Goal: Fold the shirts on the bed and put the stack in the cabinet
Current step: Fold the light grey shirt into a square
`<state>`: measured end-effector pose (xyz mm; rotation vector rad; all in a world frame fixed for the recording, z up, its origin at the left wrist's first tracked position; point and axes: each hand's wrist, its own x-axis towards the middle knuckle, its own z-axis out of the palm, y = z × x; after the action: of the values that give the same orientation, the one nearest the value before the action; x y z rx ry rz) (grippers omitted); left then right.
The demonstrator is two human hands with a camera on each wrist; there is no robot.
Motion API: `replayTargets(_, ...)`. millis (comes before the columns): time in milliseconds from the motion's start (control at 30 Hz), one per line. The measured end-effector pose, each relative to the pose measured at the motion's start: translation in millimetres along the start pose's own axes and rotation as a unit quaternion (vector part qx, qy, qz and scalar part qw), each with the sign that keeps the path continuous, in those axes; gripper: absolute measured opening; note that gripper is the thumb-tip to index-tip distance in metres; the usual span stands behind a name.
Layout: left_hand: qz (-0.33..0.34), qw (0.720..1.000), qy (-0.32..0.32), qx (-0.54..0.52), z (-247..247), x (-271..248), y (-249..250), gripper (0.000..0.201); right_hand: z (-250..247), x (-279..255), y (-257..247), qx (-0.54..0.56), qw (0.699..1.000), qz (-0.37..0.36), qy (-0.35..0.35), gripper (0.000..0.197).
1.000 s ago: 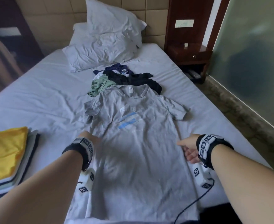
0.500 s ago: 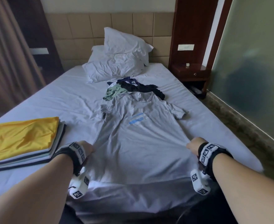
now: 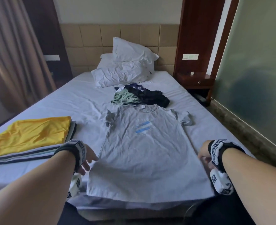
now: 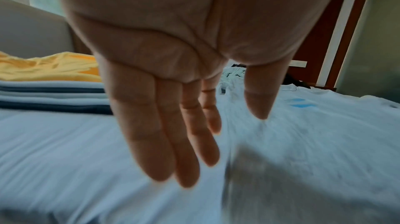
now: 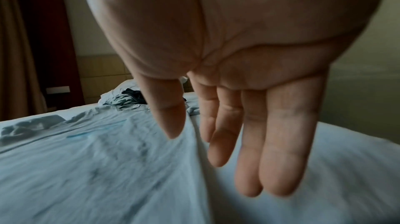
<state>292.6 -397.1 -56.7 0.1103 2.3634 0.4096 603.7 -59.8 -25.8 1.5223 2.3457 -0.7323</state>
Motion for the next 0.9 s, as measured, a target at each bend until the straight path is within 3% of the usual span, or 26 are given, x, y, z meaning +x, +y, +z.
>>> replayTargets(33,-0.007,1.000,-0.012,-0.025,-2,6,0,0.039,1,7,4,0.006,1.000,0.003,-0.009,0.026)
replayTargets(133,0.034,0.996,0.049,-0.065,-8,20,18,0.037,-4,25,4,0.121,0.992,0.029,0.003,0.018)
replayTargets(233,0.105,0.988,0.094,-0.066,-5,34,56,0.028,-9,49,2,0.174,0.983,0.047,0.019,0.016)
replayTargets(367,0.235,0.961,0.148,0.019,5,48,123,0.021,-12,90,2,0.261,0.963,0.065,0.018,0.019)
replayTargets(500,0.307,0.936,0.150,0.082,33,56,193,0.024,-3,134,2,0.383,0.920,0.081,0.011,0.016)
replayTargets(567,0.326,0.933,0.130,0.081,54,63,228,0.033,-1,155,2,0.456,0.886,0.083,0.001,0.025)
replayTargets(667,0.354,0.927,0.098,0.069,87,76,278,0.048,-3,184,0,0.582,0.806,0.093,-0.051,0.028)
replayTargets(833,0.394,0.904,0.032,0.165,130,104,364,0.074,-8,245,-6,0.717,0.677,0.100,-0.133,0.057)
replayTargets(900,0.397,0.894,0.031,0.205,143,117,395,0.085,-14,268,-11,0.743,0.646,0.111,-0.136,0.058)
